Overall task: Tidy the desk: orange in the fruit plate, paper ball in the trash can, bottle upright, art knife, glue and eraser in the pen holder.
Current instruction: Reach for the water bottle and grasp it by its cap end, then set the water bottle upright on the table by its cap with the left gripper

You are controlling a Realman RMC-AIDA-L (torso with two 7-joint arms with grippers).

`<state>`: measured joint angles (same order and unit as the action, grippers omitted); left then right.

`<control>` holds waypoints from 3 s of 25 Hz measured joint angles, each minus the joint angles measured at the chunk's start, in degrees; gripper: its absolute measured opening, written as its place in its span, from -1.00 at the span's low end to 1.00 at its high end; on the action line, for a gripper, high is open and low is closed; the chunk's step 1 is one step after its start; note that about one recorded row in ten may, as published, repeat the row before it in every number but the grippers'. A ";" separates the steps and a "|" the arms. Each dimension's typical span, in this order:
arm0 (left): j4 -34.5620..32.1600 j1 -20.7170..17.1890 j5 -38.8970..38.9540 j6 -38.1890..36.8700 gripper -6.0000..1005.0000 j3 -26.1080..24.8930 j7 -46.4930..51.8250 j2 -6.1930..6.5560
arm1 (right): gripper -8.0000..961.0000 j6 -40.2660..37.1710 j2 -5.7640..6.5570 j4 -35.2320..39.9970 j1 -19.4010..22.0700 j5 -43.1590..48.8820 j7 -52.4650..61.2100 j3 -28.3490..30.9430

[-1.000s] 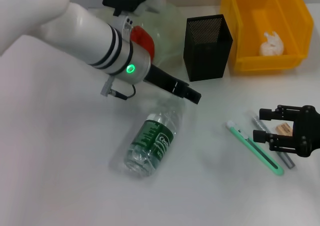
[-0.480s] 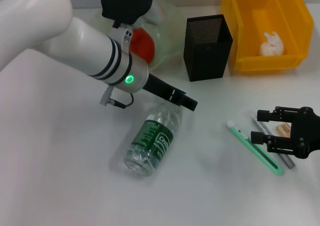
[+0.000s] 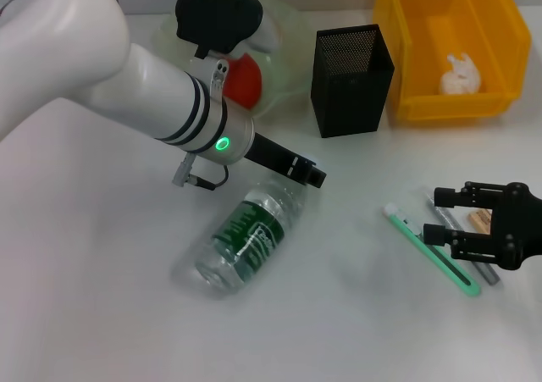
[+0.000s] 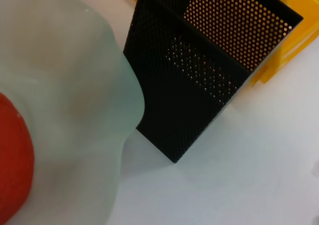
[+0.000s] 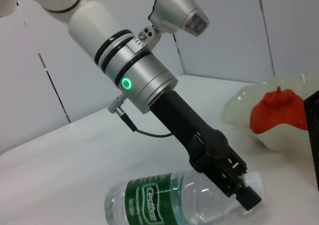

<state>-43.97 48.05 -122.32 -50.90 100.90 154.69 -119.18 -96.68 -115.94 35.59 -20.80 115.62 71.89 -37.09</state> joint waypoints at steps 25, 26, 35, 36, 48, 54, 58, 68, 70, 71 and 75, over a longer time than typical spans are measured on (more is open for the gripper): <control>-28.82 -27.18 19.51 1.17 -0.11 -4.65 -28.36 0.52 | 0.35 -1.15 -0.99 -0.26 -0.04 -1.03 0.17 4.30; -27.92 -28.58 24.64 0.37 -0.11 -6.27 -33.89 0.59 | 0.35 -1.20 -1.03 -0.96 -0.20 -1.81 0.32 4.36; -13.24 -30.72 48.65 -14.46 -0.11 -18.03 -62.10 0.61 | 0.35 -0.83 -1.05 -3.74 -1.21 -3.85 0.45 4.92; -4.35 -28.97 54.36 -21.82 -0.11 -22.84 -70.85 0.62 | 0.35 -0.67 -1.05 -4.46 -1.79 -3.86 0.38 5.29; 21.45 -24.83 61.04 -39.69 -0.12 -37.91 -104.12 0.33 | 0.35 -0.04 -1.64 -6.99 -4.14 -3.99 -0.21 7.55; 29.68 -22.32 65.10 -36.23 -0.11 -38.73 -114.29 0.11 | 0.35 0.74 -2.71 -10.24 -5.52 -4.44 -2.21 11.21; 33.90 -20.25 65.50 -34.01 -0.11 -38.98 -117.59 -0.05 | 0.35 3.11 -3.05 -13.85 -5.82 -8.90 -4.02 12.59; 39.46 -17.48 68.16 -30.15 -0.12 -38.99 -120.16 -0.02 | 0.35 7.07 -3.13 -20.33 -5.90 -17.18 -5.92 12.82; 39.60 -17.26 68.16 -29.45 -0.12 -38.69 -120.17 0.00 | 0.35 7.45 -3.15 -20.67 -5.91 -17.57 -5.94 13.10; 39.84 -17.14 68.07 -29.13 -0.12 -38.57 -120.18 0.00 | 0.35 7.70 -3.16 -20.69 -5.93 -17.67 -5.95 13.26; 41.62 -16.86 68.18 -28.96 -0.13 -38.74 -121.06 0.00 | 0.35 8.05 -3.22 -20.74 -6.05 -18.14 -5.96 13.32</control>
<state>-2.35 31.19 -54.15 -79.85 62.16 33.63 -119.18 -88.64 -119.16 14.85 -26.84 97.48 65.93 -23.77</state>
